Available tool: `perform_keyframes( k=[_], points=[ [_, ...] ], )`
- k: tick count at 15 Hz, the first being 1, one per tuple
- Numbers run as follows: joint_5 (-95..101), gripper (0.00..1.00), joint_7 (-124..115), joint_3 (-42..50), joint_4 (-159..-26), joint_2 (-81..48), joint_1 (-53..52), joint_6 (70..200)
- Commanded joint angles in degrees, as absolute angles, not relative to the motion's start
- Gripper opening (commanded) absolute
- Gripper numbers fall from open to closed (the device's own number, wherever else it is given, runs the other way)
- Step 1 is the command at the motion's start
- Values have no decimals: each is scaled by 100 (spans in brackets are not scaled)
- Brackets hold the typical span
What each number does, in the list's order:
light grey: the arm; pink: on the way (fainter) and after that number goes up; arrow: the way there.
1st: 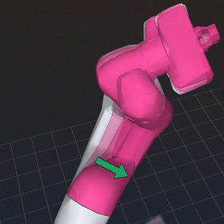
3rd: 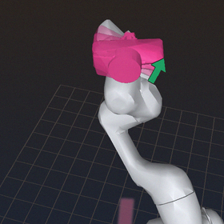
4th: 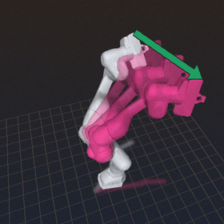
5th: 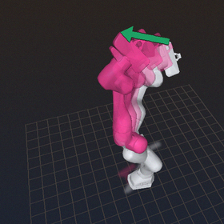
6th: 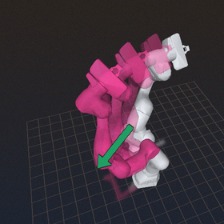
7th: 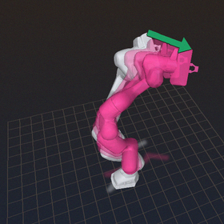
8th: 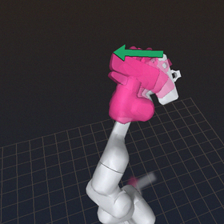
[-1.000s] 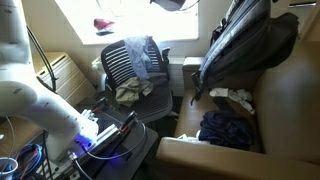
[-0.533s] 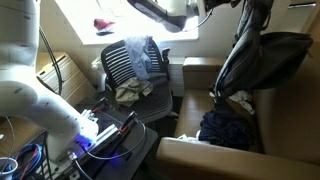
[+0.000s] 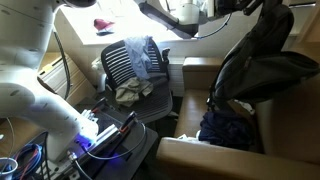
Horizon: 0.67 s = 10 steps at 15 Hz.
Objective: Put the bag on the sofa.
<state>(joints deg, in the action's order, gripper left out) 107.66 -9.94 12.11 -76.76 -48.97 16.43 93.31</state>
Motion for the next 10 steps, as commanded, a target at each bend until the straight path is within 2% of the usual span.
perform_keyframes(
  k=[1, 3, 7, 8, 9, 10],
  points=[
    [10627, 15, -835, 1257, -7416, -5079, 1697, 9352],
    [10566, 30, -736, 1280, -7138, -5306, 1768, 9348],
    [10548, 33, -708, 1282, -7019, -5387, 1760, 9311],
    [10547, 58, -703, 1283, -7005, -5387, 1760, 9308],
    [10333, 59, -295, 1065, -7203, -5177, 1900, 9866],
    [10233, 66, -287, 1035, -7120, -5264, 1962, 10073]
  ],
)
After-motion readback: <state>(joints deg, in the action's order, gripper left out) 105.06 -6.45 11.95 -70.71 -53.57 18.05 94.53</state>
